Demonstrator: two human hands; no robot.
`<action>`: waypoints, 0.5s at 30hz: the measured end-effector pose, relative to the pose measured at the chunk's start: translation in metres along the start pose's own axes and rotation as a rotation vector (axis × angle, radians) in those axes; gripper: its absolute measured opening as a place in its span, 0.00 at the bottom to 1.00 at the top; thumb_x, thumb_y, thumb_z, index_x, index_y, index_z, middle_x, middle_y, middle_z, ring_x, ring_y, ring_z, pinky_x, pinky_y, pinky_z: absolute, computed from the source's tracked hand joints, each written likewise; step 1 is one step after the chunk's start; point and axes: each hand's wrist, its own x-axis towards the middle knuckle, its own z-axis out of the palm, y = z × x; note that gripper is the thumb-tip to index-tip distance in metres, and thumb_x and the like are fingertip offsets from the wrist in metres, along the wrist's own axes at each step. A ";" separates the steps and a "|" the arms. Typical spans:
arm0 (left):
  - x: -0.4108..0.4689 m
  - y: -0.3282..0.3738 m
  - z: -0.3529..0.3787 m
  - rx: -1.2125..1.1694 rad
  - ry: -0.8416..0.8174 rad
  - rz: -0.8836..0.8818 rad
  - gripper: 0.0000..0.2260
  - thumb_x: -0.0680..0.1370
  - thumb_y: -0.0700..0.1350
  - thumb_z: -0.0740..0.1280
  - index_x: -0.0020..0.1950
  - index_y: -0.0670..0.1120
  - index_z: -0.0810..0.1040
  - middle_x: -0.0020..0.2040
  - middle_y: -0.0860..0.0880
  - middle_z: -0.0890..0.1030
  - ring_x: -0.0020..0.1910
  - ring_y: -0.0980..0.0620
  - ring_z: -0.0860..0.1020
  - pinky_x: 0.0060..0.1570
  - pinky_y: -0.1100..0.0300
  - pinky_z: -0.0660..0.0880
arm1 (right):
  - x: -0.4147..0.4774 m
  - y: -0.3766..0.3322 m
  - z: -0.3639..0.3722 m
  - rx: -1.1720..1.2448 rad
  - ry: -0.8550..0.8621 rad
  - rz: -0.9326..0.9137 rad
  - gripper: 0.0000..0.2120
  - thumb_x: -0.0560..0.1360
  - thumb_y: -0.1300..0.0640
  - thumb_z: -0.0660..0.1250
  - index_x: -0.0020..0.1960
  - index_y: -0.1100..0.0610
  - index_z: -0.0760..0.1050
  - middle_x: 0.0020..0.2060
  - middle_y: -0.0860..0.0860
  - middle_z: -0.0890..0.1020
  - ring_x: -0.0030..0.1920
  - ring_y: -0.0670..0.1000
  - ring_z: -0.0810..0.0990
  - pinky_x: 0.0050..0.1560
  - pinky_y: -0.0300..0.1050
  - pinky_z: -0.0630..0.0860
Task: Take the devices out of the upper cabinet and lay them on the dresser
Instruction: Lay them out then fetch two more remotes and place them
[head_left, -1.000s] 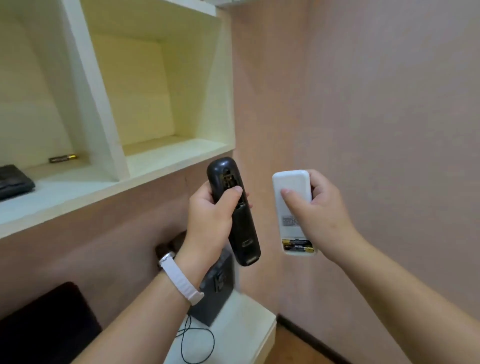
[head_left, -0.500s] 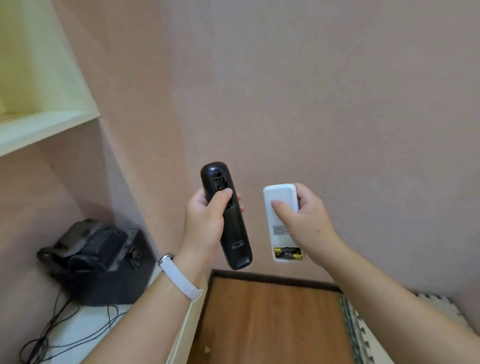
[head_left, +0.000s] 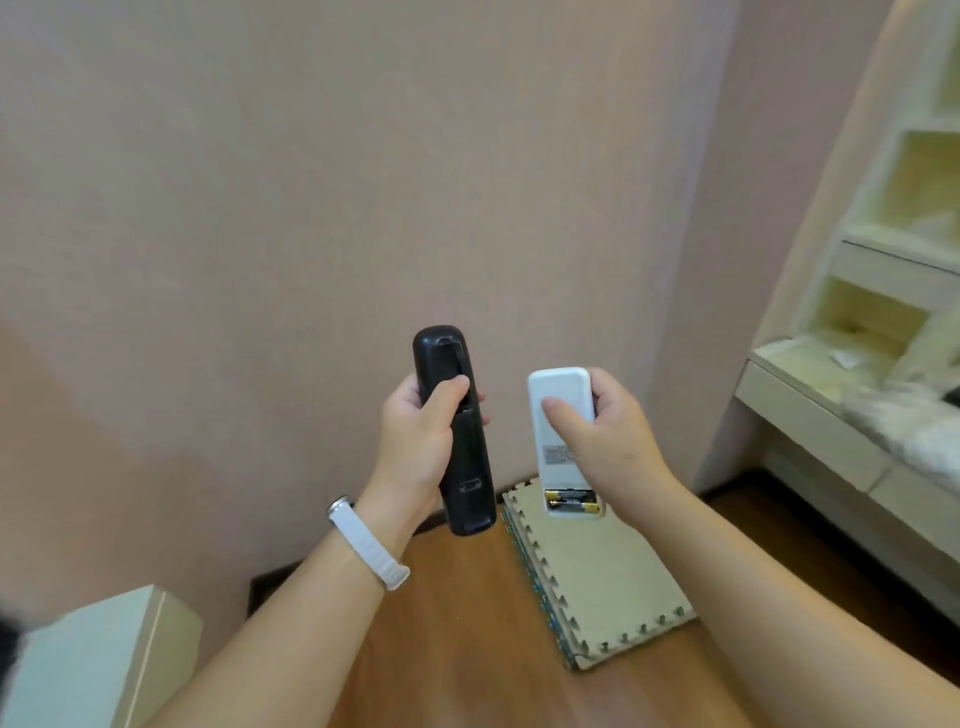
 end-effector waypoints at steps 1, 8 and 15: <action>-0.005 -0.004 0.021 0.002 -0.033 -0.006 0.03 0.79 0.44 0.65 0.51 0.47 0.76 0.41 0.48 0.83 0.39 0.49 0.82 0.46 0.46 0.79 | -0.006 0.006 -0.022 -0.005 0.040 0.012 0.02 0.78 0.55 0.66 0.50 0.52 0.74 0.41 0.49 0.79 0.37 0.46 0.77 0.30 0.34 0.75; -0.040 -0.028 0.151 0.009 -0.288 -0.079 0.04 0.79 0.43 0.64 0.53 0.46 0.76 0.41 0.47 0.82 0.40 0.48 0.81 0.43 0.49 0.79 | -0.053 0.036 -0.156 -0.037 0.302 0.084 0.04 0.78 0.55 0.66 0.52 0.52 0.74 0.42 0.51 0.79 0.39 0.48 0.78 0.30 0.32 0.74; -0.059 -0.046 0.251 0.015 -0.545 -0.095 0.03 0.79 0.41 0.64 0.50 0.46 0.76 0.40 0.46 0.82 0.37 0.48 0.80 0.41 0.48 0.78 | -0.091 0.055 -0.249 -0.019 0.563 0.168 0.04 0.77 0.56 0.67 0.51 0.52 0.75 0.45 0.55 0.81 0.45 0.58 0.81 0.42 0.55 0.80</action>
